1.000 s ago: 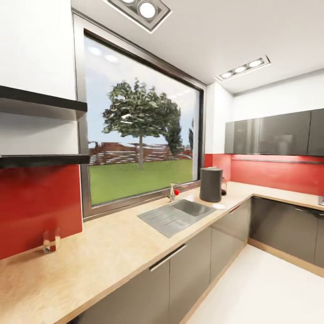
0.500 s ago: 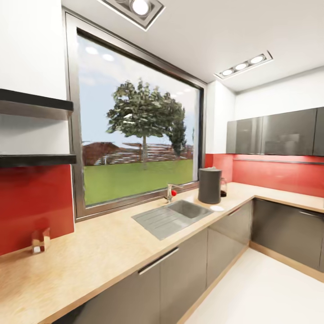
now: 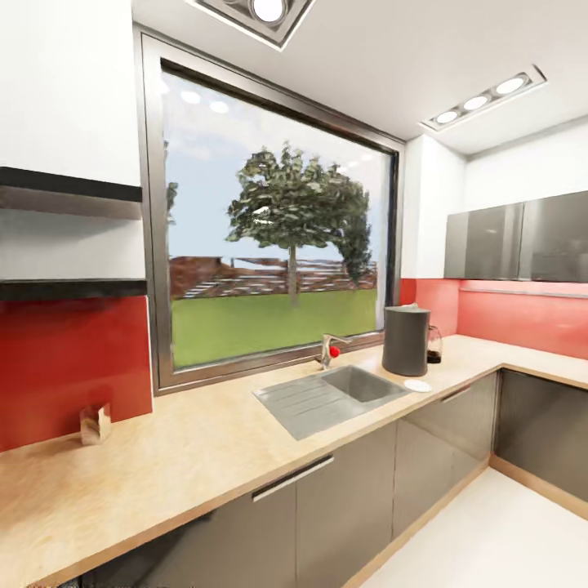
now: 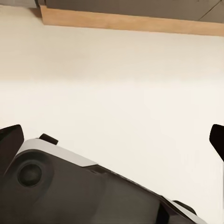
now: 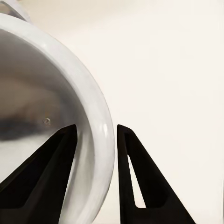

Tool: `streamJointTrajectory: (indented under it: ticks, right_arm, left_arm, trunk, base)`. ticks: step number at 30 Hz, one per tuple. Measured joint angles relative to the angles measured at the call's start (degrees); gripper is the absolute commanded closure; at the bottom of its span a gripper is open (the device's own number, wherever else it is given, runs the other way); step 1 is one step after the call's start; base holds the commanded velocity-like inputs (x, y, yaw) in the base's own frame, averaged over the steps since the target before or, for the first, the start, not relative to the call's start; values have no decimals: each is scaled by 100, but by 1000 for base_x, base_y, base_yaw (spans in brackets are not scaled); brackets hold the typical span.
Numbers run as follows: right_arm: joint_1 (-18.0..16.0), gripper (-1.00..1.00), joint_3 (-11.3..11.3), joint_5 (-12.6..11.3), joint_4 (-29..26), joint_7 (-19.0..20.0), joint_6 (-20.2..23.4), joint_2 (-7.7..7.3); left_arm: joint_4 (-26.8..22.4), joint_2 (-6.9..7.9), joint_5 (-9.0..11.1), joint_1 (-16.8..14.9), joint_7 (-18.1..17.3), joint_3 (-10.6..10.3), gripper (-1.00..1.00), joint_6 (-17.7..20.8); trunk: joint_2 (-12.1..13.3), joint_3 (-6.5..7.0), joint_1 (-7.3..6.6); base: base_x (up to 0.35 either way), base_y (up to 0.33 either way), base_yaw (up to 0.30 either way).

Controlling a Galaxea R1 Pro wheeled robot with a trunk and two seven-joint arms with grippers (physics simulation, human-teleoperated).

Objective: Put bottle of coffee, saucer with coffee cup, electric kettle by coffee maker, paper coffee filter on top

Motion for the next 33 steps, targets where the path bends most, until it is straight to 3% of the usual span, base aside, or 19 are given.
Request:
streamJointTrajectory:
  ticks: [9,33]
  right_arm:
    - [0,100,0,-4,0,0,-2,-3]
    - [0,100,0,-5,0,0,-2,-27]
  left_arm:
    - [0,1,1,0,0,3,-100,0]
    - [0,-8,1,0,1,3,-100,-8]
  trunk:
    - [0,-13,0]
    - [0,-92,0]
  base:
    - [106,-274,224]
    - [125,-274,7]
